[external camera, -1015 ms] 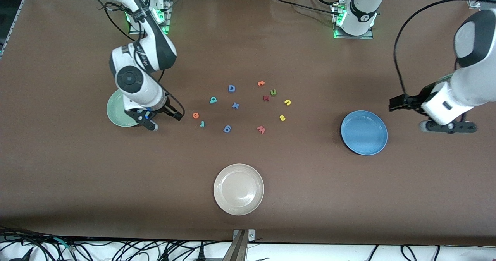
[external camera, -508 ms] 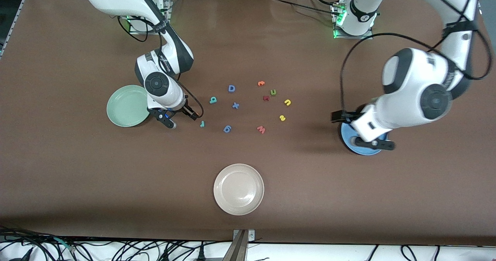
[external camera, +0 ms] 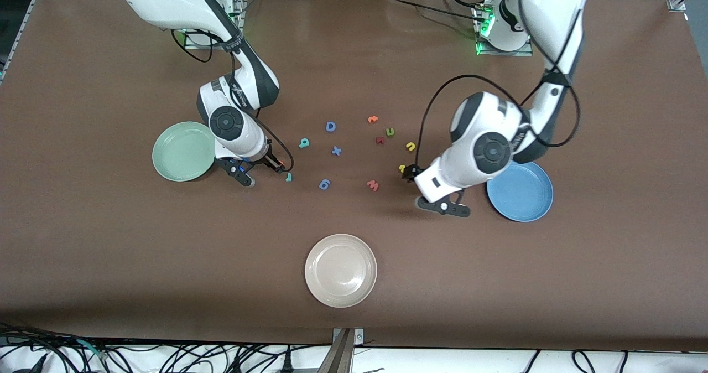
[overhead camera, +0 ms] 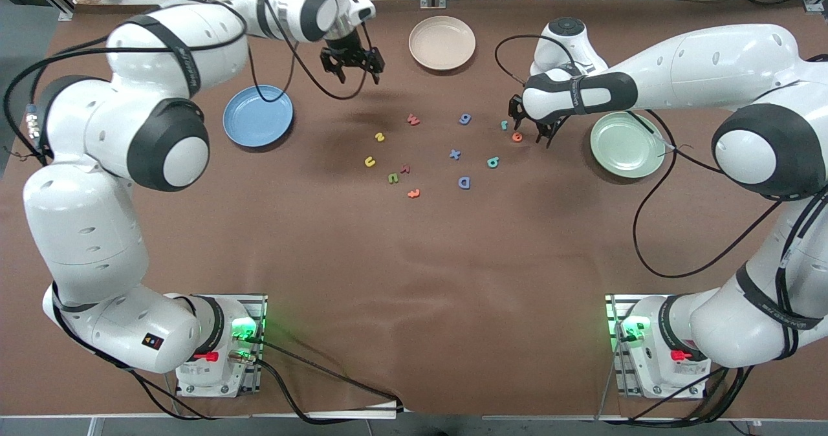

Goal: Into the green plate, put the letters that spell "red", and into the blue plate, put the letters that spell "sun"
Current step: 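Move the right gripper toward the letters while the left gripper follows, then grasp the yellow 2 with the left gripper while the right grasps orange 6, then drop the yellow 2 on the blue plate while the right drops 6 on green, then grasp the yellow u with the left gripper while the right grasps cyan t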

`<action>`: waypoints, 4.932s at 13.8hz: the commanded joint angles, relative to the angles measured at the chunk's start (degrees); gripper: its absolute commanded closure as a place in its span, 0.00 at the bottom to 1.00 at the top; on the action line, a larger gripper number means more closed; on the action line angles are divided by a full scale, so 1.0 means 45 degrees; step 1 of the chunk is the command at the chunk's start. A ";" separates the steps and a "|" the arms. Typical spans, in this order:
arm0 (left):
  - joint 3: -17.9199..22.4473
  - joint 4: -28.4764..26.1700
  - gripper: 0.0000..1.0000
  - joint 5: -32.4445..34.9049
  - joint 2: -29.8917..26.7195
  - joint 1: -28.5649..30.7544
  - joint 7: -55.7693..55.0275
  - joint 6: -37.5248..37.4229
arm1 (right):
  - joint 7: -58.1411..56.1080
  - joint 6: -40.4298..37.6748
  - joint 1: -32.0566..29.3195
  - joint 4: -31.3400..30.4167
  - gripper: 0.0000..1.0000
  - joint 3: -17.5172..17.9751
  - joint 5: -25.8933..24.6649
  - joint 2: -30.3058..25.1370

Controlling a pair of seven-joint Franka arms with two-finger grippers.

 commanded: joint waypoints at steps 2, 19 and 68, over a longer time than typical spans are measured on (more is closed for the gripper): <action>0.0206 -0.2026 0.00 -0.0191 -0.0329 -0.1034 -0.0583 0.2921 | 0.0674 0.0078 0.0333 0.0857 0.29 0.0035 0.0137 0.0671; 0.0617 -0.5841 0.02 0.2720 -0.0779 -0.2521 -0.2713 0.7385 | 0.0733 -0.0625 0.0314 0.0800 0.29 -0.0004 0.0117 0.0359; 0.0737 -0.1388 0.00 0.2390 -0.0328 0.3359 0.6730 -0.2185 | -1.1142 -0.2071 0.0119 -0.3810 1.00 -0.6235 0.0156 -0.2708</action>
